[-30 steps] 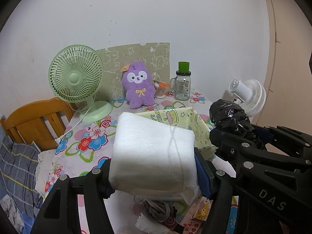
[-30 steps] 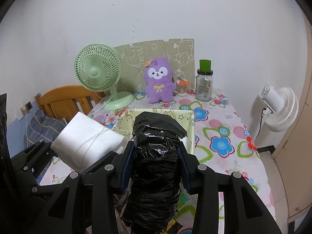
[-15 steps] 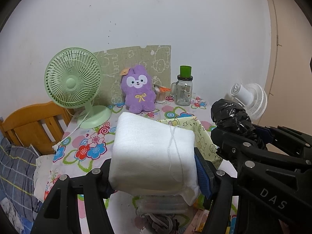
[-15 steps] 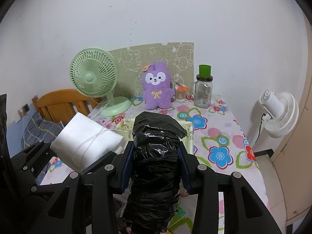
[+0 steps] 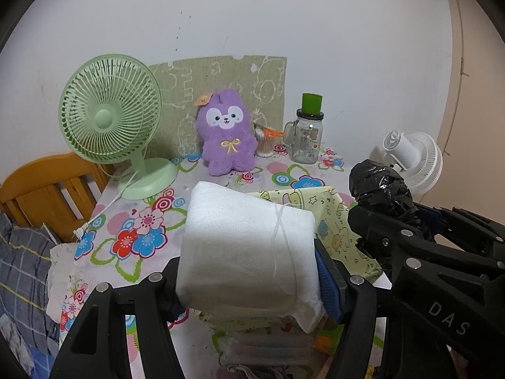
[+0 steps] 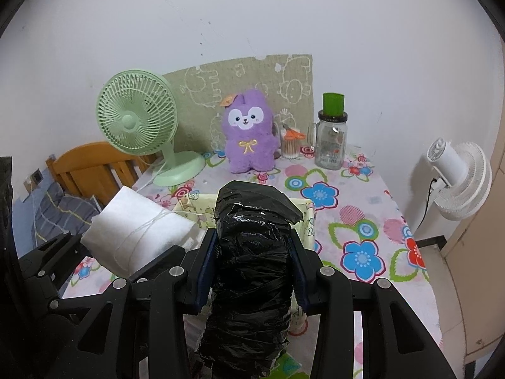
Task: Organize soft objects
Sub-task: 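Lift the white pad and black roll and carry both over the fabric box, then lower the pad and roll into the box and open both tools, then withdraw both open tools from the box toward the remaining items, then grasp the grey sock with the left tool while the right tool grasps the green tissue pack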
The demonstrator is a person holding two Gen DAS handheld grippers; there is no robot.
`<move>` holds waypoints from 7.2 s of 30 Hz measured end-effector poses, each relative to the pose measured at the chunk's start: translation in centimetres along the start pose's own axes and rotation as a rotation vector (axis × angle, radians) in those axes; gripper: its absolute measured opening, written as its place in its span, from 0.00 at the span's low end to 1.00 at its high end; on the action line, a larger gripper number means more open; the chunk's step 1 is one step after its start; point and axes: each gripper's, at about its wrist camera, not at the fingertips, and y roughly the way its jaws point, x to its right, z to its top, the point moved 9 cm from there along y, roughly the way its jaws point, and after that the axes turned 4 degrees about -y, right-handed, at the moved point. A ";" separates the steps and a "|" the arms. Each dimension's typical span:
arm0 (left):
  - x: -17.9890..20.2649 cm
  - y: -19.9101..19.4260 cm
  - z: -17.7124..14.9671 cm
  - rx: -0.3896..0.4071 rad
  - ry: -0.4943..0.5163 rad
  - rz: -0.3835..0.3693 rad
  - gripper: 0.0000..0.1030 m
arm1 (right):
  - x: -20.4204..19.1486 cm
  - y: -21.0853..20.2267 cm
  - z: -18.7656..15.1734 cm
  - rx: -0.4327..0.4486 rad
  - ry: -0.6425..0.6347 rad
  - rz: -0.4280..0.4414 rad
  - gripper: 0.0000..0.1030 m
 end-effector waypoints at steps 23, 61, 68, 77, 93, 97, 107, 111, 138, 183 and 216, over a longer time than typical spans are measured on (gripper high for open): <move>-1.3 6.4 -1.5 -0.113 -0.020 0.017 0.68 | 0.8 6.0 -0.6 -0.078 0.028 0.007 0.44; 0.2 6.2 -3.1 -0.098 0.047 0.028 1.00 | 1.0 6.6 -2.3 -0.078 -0.001 -0.076 0.88; 0.5 4.7 -3.2 -0.075 0.047 0.029 1.00 | 0.6 5.2 -2.6 -0.062 -0.005 -0.078 0.89; 0.7 2.7 -3.4 -0.047 0.044 0.031 1.00 | 0.2 3.2 -3.0 -0.038 -0.007 -0.081 0.90; 1.2 -0.3 -3.6 0.007 0.047 0.030 1.00 | -0.1 0.4 -3.5 -0.009 0.008 -0.099 0.90; 1.3 -1.0 -3.9 0.016 0.045 0.033 1.00 | -0.3 -0.6 -3.7 0.005 0.002 -0.108 0.90; 1.4 -3.1 -4.6 0.039 0.043 0.040 1.00 | -0.9 -2.7 -4.3 0.026 -0.006 -0.110 0.90; 1.5 -3.9 -4.9 0.049 0.040 0.038 1.00 | -1.0 -3.6 -4.6 0.036 -0.006 -0.110 0.90; 1.6 -7.4 -8.2 0.064 0.009 0.036 1.00 | -2.0 -7.3 -7.5 0.060 -0.019 -0.124 0.90; -1.4 -0.7 -13.9 -0.126 -0.060 0.044 1.00 | -1.9 -0.2 -12.7 -0.109 -0.027 -0.096 0.90; 0.0 4.5 -16.1 -0.284 -0.023 0.021 0.66 | 0.7 6.2 -15.7 -0.289 0.007 -0.101 0.90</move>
